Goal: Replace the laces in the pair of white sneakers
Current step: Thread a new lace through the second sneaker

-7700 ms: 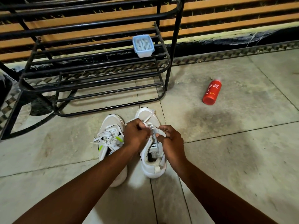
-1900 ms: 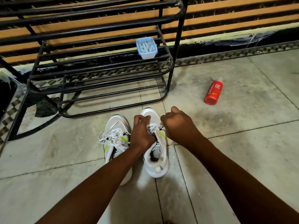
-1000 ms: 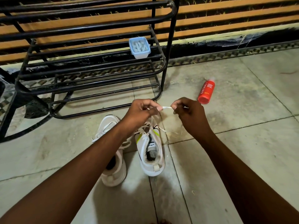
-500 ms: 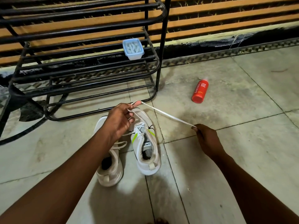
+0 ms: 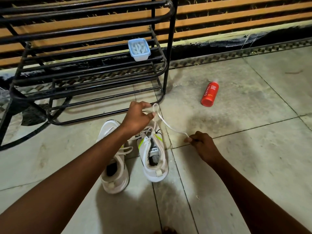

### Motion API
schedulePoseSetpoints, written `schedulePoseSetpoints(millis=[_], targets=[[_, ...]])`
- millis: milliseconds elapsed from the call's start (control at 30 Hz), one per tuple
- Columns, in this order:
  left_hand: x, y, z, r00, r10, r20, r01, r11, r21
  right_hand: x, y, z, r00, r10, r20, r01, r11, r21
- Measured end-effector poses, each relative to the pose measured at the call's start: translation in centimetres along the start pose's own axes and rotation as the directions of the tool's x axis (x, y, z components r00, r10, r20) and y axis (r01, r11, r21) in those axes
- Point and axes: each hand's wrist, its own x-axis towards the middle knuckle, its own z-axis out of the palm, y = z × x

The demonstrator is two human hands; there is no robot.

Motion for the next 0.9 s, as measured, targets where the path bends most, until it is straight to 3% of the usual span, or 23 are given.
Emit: schedulePoseSetpoints(millis=[100, 233, 400, 467, 567, 700, 767, 900], targets=[[-2.4, -1.1, 0.2, 0.997, -0.037, -0.062, 0.043, 0.995, 0.095, 0.1, -2.0, 1.5, 0.999, 0.036, -0.011, -0.033, 0.984, 0.174], [-6.4, -1.5, 0.7, 0.996, -0.08, 0.028, 0.072, 0.975, 0.21, 0.2, -4.5, 2.9, 0.997, 0.065, 0.036, -0.075, 0.873, 0.481], [-9.1, -2.1, 2.0, 0.995, -0.099, 0.023, 0.088, 0.949, 0.302, 0.5, -6.1, 4.7, 0.998, -0.032, 0.048, 0.002, 0.853, 0.521], [-9.1, -2.7, 2.2, 0.996, -0.083, -0.04, 0.092, 0.941, 0.326, 0.6, -6.8, 5.4, 0.997, -0.066, 0.032, 0.041, 0.862, 0.505], [-9.2, -3.2, 2.0, 0.984, -0.141, -0.11, 0.162, 0.963, 0.214, 1.0, -7.6, 6.4, 0.991, -0.131, 0.017, 0.11, 0.887, 0.449], [-9.7, -3.5, 1.1, 0.977, -0.185, -0.11, 0.196, 0.976, 0.099, 1.6, -9.0, 7.5, 0.97, -0.243, 0.006, 0.239, 0.958, 0.155], [-9.8, -3.4, 0.7, 0.958, -0.267, -0.101, 0.265, 0.964, -0.031, 1.7, -10.0, 8.1, 0.94, -0.34, -0.004, 0.34, 0.94, 0.0], [-9.7, -3.8, 0.7, 0.93, -0.364, -0.059, 0.344, 0.914, -0.213, 2.1, -10.8, 9.0, 0.912, -0.409, 0.033, 0.41, 0.905, -0.116]])
